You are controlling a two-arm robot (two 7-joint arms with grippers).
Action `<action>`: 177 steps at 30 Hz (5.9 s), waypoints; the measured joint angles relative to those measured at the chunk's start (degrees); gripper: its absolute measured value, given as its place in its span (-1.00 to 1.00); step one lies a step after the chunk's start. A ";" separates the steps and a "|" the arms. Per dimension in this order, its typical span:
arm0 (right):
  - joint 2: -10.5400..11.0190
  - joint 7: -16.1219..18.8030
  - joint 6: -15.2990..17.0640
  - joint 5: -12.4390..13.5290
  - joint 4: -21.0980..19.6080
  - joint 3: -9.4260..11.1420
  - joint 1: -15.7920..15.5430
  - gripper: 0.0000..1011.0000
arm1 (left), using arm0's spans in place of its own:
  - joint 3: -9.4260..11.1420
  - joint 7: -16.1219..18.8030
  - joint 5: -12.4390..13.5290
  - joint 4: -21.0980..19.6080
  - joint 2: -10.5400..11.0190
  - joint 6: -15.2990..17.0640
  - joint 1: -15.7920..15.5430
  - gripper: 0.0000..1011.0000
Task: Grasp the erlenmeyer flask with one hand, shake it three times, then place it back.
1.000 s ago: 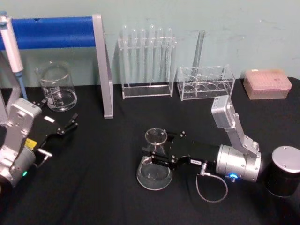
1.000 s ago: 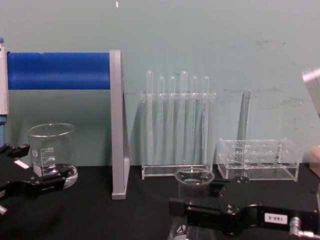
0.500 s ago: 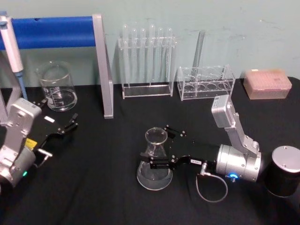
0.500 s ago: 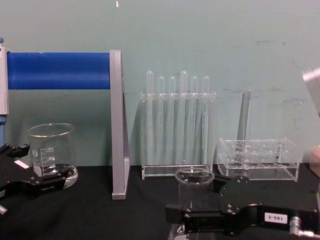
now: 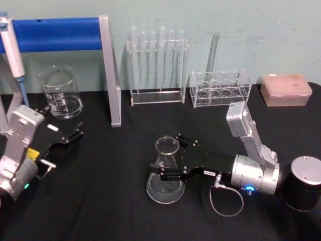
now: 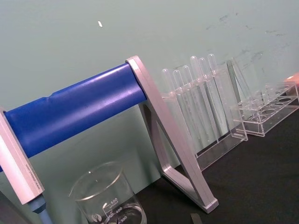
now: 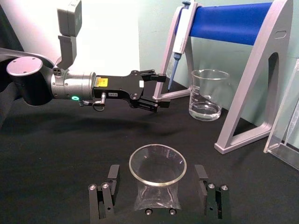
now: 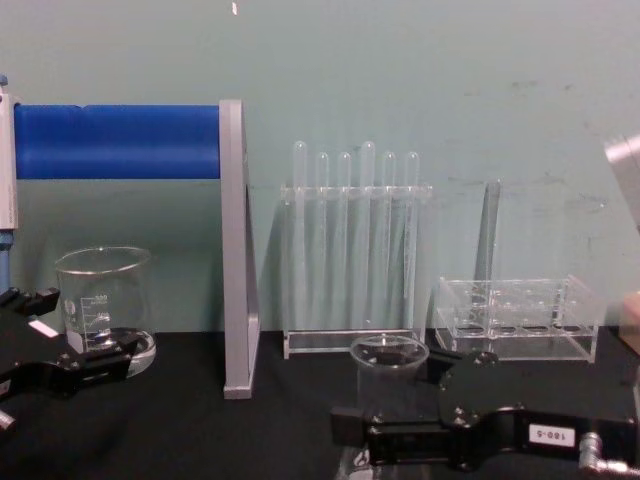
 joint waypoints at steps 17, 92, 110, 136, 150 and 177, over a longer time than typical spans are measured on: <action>3.24 -0.85 0.44 0.50 -3.69 1.55 -2.99 0.98 | 0.00 0.00 0.00 0.00 0.00 0.00 0.00 0.98; -6.68 -24.22 7.40 -10.69 4.84 12.44 -2.44 0.98 | 0.00 0.00 0.00 0.00 0.00 0.00 0.00 0.98; -6.59 -24.43 7.20 -10.68 4.76 12.34 -2.49 0.98 | 0.00 0.00 0.00 0.00 0.00 0.00 0.00 0.98; -6.58 -24.48 7.11 -10.64 4.77 12.34 -2.50 0.98 | 0.00 0.00 0.00 0.00 0.00 0.00 0.00 0.98; -6.58 -24.48 7.12 -10.61 4.77 12.34 -2.50 0.98 | 0.00 0.00 0.00 0.00 0.00 0.00 0.00 0.98; -6.58 -24.48 7.12 -10.61 4.77 12.34 -2.50 0.98 | 0.00 0.00 0.00 0.00 0.00 0.00 0.00 0.98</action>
